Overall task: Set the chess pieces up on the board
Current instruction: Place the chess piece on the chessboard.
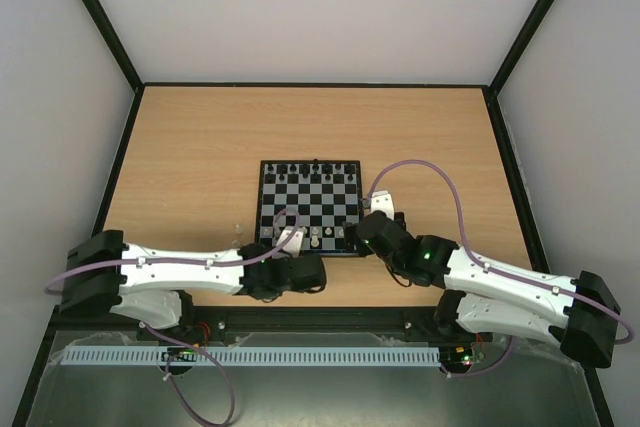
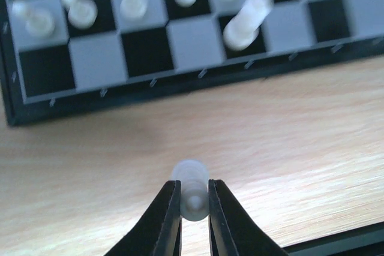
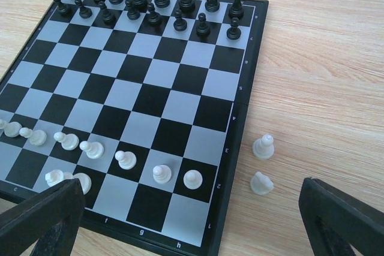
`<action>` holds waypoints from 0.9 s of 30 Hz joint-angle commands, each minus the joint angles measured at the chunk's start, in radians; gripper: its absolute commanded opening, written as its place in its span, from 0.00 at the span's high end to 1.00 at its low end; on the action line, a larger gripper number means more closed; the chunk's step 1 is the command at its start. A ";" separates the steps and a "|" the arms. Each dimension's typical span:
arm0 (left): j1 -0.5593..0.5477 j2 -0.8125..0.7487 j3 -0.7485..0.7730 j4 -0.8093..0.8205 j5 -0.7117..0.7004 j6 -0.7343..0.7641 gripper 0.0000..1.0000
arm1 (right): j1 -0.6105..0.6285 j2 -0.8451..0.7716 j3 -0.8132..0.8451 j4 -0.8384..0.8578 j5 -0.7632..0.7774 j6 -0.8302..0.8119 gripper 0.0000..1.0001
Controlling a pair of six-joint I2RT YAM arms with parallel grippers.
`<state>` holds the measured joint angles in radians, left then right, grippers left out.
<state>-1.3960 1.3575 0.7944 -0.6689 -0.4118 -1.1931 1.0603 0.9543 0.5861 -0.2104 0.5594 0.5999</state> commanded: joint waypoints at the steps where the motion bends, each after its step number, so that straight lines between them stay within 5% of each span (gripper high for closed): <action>1: 0.050 0.038 0.126 -0.047 -0.046 0.124 0.87 | -0.003 0.010 0.004 0.002 0.046 0.019 0.01; 12: 0.185 0.140 0.204 0.006 -0.013 0.280 0.87 | -0.004 0.000 0.001 -0.006 0.062 0.026 0.01; 27: 0.238 0.235 0.215 0.116 0.032 0.348 0.89 | -0.004 0.007 0.005 -0.009 0.065 0.025 0.02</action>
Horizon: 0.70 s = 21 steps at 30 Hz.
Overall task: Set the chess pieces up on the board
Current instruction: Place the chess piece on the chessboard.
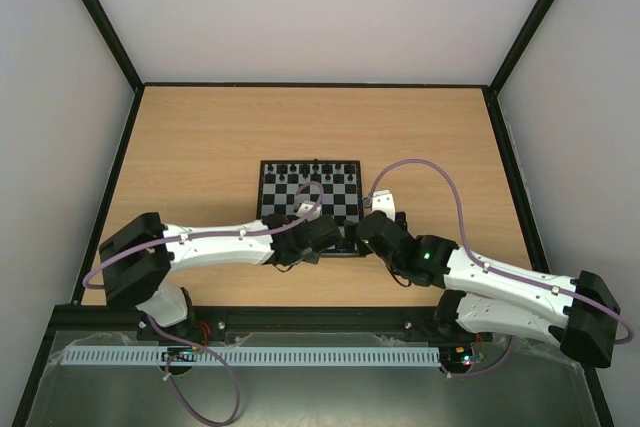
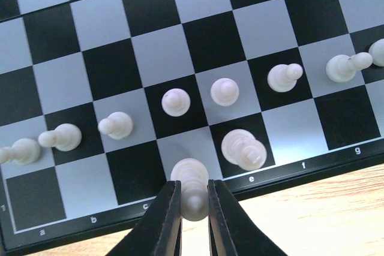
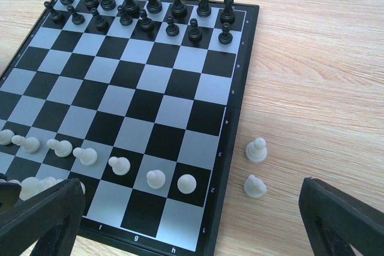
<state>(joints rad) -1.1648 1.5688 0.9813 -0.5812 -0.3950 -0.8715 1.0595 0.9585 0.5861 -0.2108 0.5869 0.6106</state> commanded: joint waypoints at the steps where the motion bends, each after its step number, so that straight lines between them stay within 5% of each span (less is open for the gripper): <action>1: 0.009 0.029 0.030 0.030 0.018 0.029 0.89 | -0.003 0.003 0.005 -0.009 0.039 0.014 0.02; 21: 0.019 0.055 0.012 0.056 0.026 0.029 0.87 | -0.004 0.020 0.010 -0.009 0.036 0.012 0.02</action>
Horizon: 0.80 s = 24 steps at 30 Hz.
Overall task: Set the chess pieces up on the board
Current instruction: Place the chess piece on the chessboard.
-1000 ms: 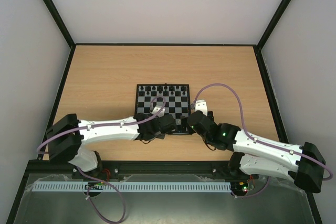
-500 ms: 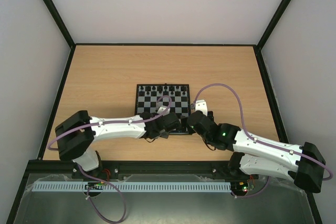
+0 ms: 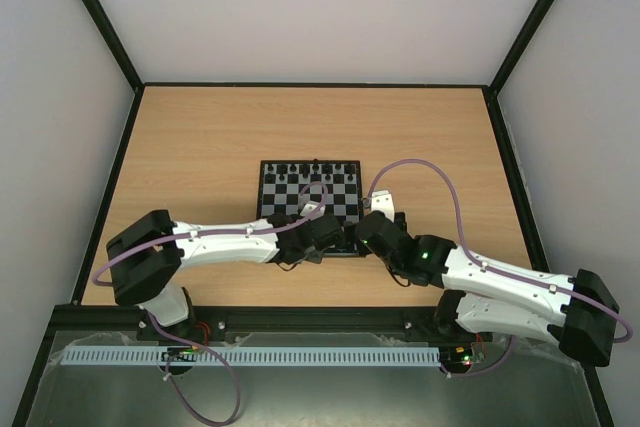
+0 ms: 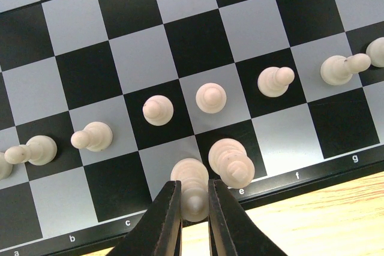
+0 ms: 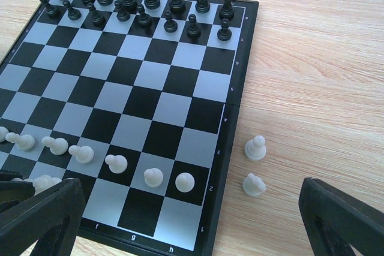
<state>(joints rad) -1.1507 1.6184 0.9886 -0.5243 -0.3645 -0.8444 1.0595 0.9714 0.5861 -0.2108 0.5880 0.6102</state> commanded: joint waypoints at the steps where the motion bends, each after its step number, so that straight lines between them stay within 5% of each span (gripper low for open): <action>1: 0.005 0.004 0.004 -0.002 -0.006 0.001 0.87 | -0.003 0.009 0.011 -0.009 0.035 0.012 0.01; 24: 0.018 -0.003 -0.025 0.002 -0.009 -0.007 0.86 | -0.003 0.023 0.016 -0.007 0.031 0.011 0.01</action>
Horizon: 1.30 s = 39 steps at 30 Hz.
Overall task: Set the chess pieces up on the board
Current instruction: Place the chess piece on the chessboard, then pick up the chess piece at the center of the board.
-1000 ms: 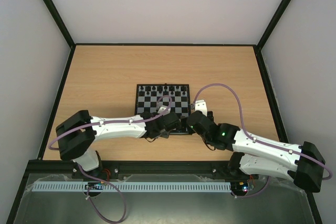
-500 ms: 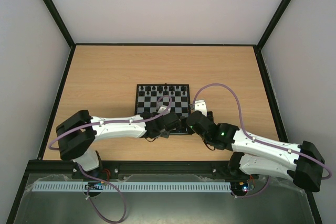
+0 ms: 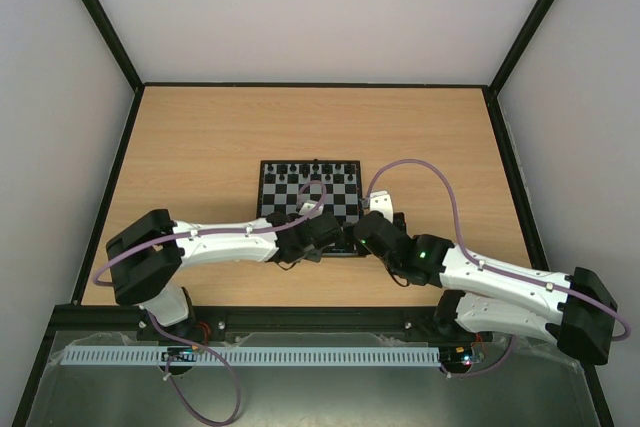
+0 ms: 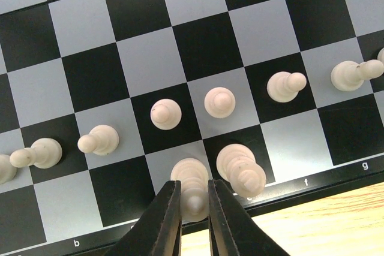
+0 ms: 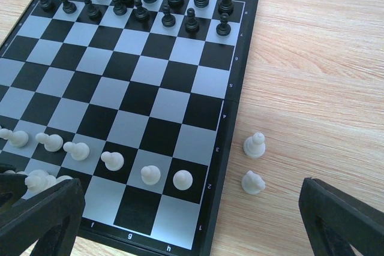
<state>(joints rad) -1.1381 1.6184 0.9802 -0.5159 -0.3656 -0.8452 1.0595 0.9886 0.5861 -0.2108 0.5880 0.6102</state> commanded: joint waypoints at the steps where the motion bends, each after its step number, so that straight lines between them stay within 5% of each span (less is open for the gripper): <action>1: 0.006 -0.004 -0.019 -0.005 -0.008 -0.006 0.85 | -0.003 0.007 0.016 -0.006 0.029 0.010 0.01; 13: 0.008 -0.011 -0.028 -0.012 -0.016 -0.018 0.74 | -0.004 0.016 0.017 -0.005 0.026 0.008 0.01; 24: 0.000 -0.067 -0.011 -0.042 -0.026 -0.018 0.49 | -0.003 0.019 0.018 -0.003 0.026 0.008 0.01; 39: -0.047 -0.235 -0.006 -0.181 -0.059 -0.077 0.41 | -0.003 0.049 0.024 0.003 0.018 0.006 0.01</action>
<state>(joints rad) -1.1740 1.4380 0.9676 -0.6136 -0.3954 -0.8894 1.0595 1.0248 0.5865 -0.2108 0.5877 0.6102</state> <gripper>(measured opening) 0.566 0.986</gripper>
